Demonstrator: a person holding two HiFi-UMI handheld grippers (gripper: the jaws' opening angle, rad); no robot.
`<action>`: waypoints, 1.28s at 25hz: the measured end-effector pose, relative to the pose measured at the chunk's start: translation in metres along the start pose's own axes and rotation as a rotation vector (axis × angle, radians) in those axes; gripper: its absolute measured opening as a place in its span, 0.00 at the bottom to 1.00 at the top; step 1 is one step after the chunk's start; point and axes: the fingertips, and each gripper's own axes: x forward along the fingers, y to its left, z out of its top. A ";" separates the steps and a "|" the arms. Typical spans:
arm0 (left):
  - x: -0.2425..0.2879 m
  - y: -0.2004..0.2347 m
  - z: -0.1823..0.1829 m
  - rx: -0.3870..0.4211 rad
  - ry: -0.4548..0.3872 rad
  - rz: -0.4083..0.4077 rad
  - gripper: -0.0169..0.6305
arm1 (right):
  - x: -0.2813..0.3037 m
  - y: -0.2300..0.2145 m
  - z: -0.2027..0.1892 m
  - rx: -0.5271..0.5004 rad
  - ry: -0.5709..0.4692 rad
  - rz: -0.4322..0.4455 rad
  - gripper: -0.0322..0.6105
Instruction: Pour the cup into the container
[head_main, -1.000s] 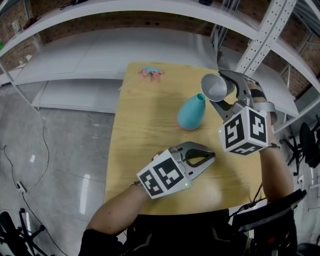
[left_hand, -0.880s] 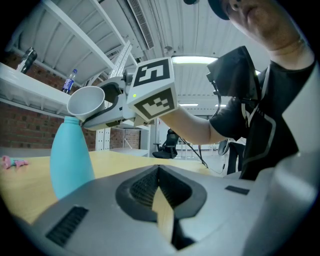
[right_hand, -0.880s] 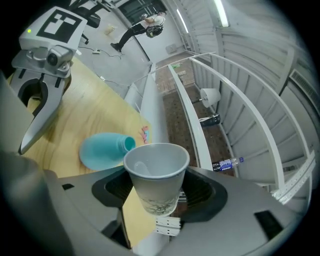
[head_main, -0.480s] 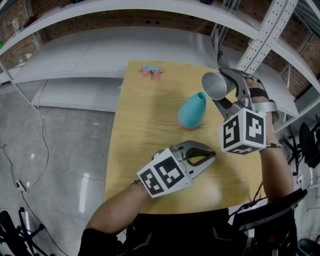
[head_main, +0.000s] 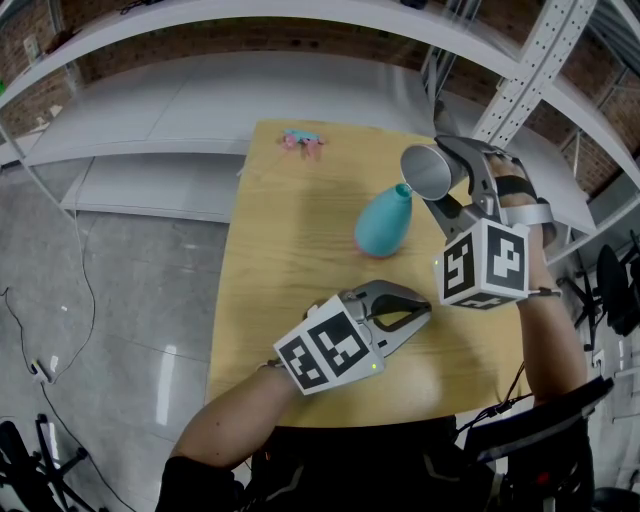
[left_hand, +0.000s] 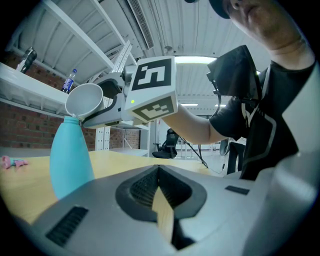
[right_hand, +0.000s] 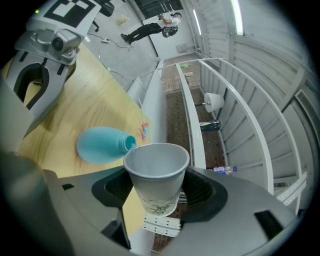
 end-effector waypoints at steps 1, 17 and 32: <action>0.000 0.000 0.000 0.000 0.000 0.000 0.03 | 0.000 0.000 0.000 -0.002 0.001 -0.001 0.53; 0.000 0.001 0.000 -0.003 0.002 0.000 0.03 | 0.002 0.000 0.001 -0.021 0.001 -0.009 0.53; 0.000 0.000 0.000 -0.001 0.004 -0.001 0.03 | -0.001 0.005 -0.002 0.330 -0.133 0.055 0.53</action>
